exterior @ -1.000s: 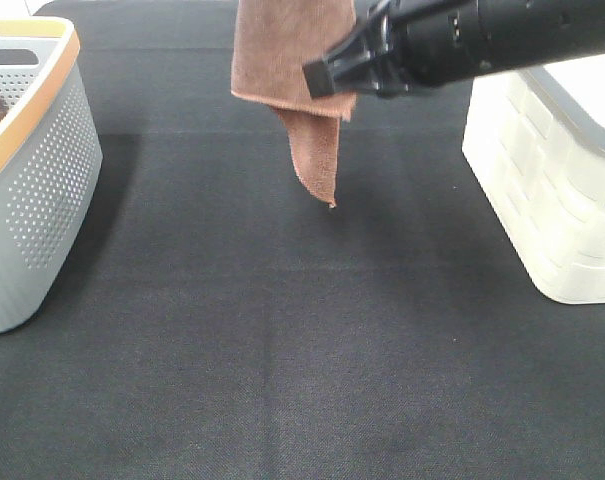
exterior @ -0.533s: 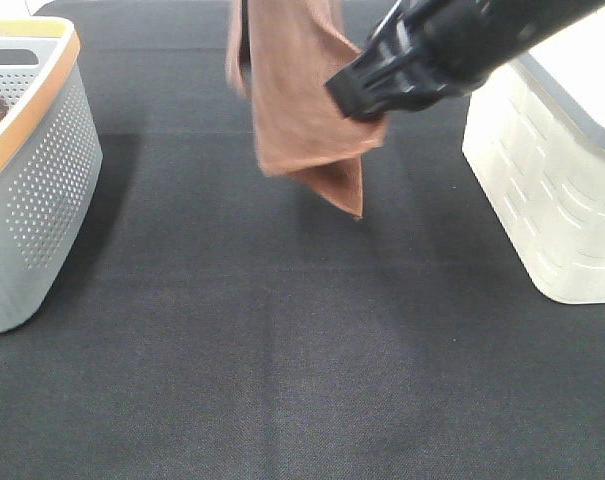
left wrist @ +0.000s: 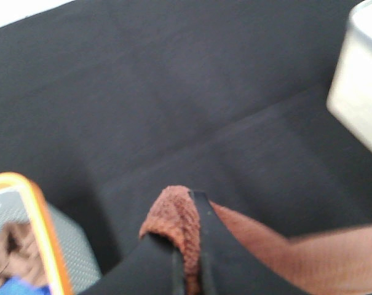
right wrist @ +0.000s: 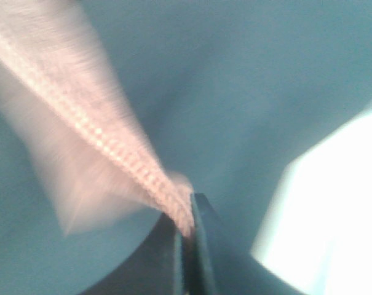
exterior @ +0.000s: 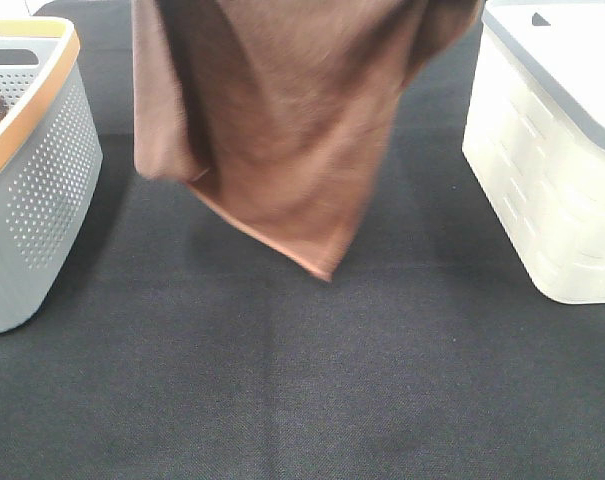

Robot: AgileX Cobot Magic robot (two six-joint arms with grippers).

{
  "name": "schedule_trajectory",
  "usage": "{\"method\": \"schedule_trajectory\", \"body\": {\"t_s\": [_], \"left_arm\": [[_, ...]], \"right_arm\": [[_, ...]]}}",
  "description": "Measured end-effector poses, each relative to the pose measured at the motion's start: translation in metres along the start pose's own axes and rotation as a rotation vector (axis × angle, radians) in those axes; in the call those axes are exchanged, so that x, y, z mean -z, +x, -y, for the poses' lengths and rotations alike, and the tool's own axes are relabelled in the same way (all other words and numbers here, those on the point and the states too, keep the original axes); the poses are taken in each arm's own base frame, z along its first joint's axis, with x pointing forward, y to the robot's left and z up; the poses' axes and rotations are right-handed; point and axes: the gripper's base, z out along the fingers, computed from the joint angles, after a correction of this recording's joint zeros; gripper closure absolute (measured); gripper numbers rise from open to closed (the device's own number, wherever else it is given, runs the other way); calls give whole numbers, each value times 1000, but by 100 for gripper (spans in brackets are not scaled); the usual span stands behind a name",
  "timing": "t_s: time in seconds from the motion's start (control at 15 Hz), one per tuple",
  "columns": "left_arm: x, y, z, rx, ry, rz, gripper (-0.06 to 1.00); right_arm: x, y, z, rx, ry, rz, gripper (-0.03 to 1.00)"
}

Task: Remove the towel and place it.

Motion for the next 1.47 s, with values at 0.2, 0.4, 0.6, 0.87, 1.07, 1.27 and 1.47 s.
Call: {"method": "schedule_trajectory", "body": {"t_s": [0.2,0.4,0.6,0.87,1.07,1.27,1.47], "left_arm": [[-47,12,-19,47,-54,-83,94],[-86,11,-42,77,-85,9,94],[-126,4,-61,95,-84,231,94],[-187,13,-71,68,-72,449,94],[-245,48,-67,57,-54,417,94],[-266,79,-61,112,-50,172,94],[-265,101,-53,219,-17,-90,94]], "right_arm": [[-9,-23,12,34,158,132,97],[-39,-40,18,83,291,271,97],[-84,-55,58,-61,315,431,97],[-150,-57,106,-144,232,524,97],[-206,-34,117,-224,215,432,97],[-232,-11,108,-279,186,337,97],[-238,3,101,-320,170,246,97]]}}
